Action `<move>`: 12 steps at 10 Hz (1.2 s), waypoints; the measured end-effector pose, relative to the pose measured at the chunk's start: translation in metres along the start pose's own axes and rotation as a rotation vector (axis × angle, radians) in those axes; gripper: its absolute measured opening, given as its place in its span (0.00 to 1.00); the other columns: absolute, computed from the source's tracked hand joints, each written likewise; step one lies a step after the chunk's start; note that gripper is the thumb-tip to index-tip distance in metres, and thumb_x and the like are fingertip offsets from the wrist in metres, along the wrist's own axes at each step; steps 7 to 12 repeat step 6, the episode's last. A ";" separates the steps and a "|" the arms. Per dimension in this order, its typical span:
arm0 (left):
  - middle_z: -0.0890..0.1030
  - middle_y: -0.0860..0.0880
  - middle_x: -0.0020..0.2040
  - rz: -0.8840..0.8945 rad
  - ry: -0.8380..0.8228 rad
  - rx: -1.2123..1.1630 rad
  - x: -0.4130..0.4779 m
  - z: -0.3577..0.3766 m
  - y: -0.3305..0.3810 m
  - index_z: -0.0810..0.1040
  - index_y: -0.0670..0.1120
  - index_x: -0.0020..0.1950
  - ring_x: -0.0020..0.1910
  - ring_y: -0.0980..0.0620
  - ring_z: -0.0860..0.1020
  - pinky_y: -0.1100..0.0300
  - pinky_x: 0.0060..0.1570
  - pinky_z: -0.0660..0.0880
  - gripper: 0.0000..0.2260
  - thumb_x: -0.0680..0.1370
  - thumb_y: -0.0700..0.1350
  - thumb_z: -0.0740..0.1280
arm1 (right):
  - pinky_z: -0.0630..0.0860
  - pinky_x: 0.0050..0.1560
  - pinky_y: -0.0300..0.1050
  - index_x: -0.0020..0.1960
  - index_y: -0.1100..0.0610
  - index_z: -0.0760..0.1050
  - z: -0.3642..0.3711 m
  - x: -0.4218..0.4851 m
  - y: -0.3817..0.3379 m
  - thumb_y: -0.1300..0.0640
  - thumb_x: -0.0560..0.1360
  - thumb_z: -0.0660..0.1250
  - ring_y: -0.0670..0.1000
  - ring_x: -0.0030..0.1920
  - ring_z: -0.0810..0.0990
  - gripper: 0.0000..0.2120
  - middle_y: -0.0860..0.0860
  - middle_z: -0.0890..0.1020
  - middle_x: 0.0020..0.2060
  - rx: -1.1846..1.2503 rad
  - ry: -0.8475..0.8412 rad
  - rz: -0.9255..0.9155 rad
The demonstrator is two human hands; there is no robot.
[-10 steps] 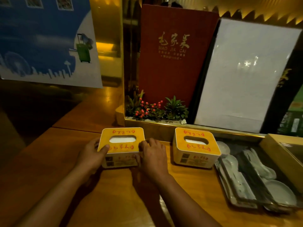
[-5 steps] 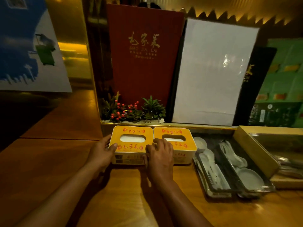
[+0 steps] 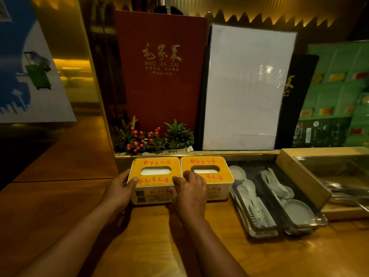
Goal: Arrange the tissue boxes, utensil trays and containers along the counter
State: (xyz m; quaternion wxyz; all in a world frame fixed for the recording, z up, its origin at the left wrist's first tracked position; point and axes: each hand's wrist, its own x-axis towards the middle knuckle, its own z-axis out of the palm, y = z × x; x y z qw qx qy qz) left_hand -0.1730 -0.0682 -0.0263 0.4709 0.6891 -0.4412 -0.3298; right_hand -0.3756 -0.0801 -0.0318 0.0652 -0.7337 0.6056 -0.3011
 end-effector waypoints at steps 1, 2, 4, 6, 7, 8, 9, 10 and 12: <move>0.78 0.49 0.60 0.006 -0.030 -0.024 0.006 -0.003 -0.005 0.68 0.56 0.73 0.50 0.50 0.79 0.49 0.45 0.79 0.20 0.81 0.48 0.64 | 0.67 0.68 0.57 0.67 0.45 0.75 -0.001 0.000 -0.003 0.45 0.74 0.71 0.55 0.68 0.65 0.22 0.49 0.73 0.66 -0.016 -0.010 0.008; 0.78 0.48 0.61 0.039 -0.046 0.001 0.010 -0.004 -0.013 0.67 0.57 0.74 0.48 0.52 0.79 0.51 0.41 0.78 0.22 0.81 0.50 0.63 | 0.66 0.68 0.58 0.66 0.45 0.75 -0.002 -0.001 -0.007 0.46 0.73 0.73 0.55 0.68 0.66 0.23 0.50 0.73 0.65 -0.033 -0.016 0.010; 0.78 0.45 0.64 0.126 -0.103 0.003 0.008 -0.004 -0.018 0.65 0.56 0.75 0.50 0.47 0.78 0.48 0.42 0.79 0.23 0.80 0.54 0.62 | 0.54 0.76 0.62 0.67 0.49 0.72 -0.010 -0.003 -0.020 0.48 0.76 0.69 0.59 0.73 0.62 0.21 0.55 0.70 0.70 -0.111 -0.094 0.017; 0.71 0.43 0.69 0.296 -0.075 0.104 0.000 -0.018 -0.018 0.64 0.56 0.73 0.62 0.40 0.75 0.40 0.53 0.77 0.30 0.74 0.66 0.61 | 0.63 0.72 0.61 0.69 0.47 0.72 -0.041 -0.058 -0.036 0.48 0.77 0.68 0.59 0.76 0.59 0.21 0.55 0.64 0.76 -0.108 -0.037 0.101; 0.71 0.43 0.69 0.296 -0.075 0.104 0.000 -0.018 -0.018 0.64 0.56 0.73 0.62 0.40 0.75 0.40 0.53 0.77 0.30 0.74 0.66 0.61 | 0.63 0.72 0.61 0.69 0.47 0.72 -0.041 -0.058 -0.036 0.48 0.77 0.68 0.59 0.76 0.59 0.21 0.55 0.64 0.76 -0.108 -0.037 0.101; 0.71 0.43 0.69 0.296 -0.075 0.104 0.000 -0.018 -0.018 0.64 0.56 0.73 0.62 0.40 0.75 0.40 0.53 0.77 0.30 0.74 0.66 0.61 | 0.63 0.72 0.61 0.69 0.47 0.72 -0.041 -0.058 -0.036 0.48 0.77 0.68 0.59 0.76 0.59 0.21 0.55 0.64 0.76 -0.108 -0.037 0.101; 0.71 0.43 0.69 0.296 -0.075 0.104 0.000 -0.018 -0.018 0.64 0.56 0.73 0.62 0.40 0.75 0.40 0.53 0.77 0.30 0.74 0.66 0.61 | 0.63 0.72 0.61 0.69 0.47 0.72 -0.041 -0.058 -0.036 0.48 0.77 0.68 0.59 0.76 0.59 0.21 0.55 0.64 0.76 -0.108 -0.037 0.101; 0.71 0.43 0.69 0.296 -0.075 0.104 0.000 -0.018 -0.018 0.64 0.56 0.73 0.62 0.40 0.75 0.40 0.53 0.77 0.30 0.74 0.66 0.61 | 0.63 0.72 0.61 0.69 0.47 0.72 -0.041 -0.058 -0.036 0.48 0.77 0.68 0.59 0.76 0.59 0.21 0.55 0.64 0.76 -0.108 -0.037 0.101; 0.71 0.43 0.69 0.296 -0.075 0.104 0.000 -0.018 -0.018 0.64 0.56 0.73 0.62 0.40 0.75 0.40 0.53 0.77 0.30 0.74 0.66 0.61 | 0.63 0.72 0.61 0.69 0.47 0.72 -0.041 -0.058 -0.036 0.48 0.77 0.68 0.59 0.76 0.59 0.21 0.55 0.64 0.76 -0.108 -0.037 0.101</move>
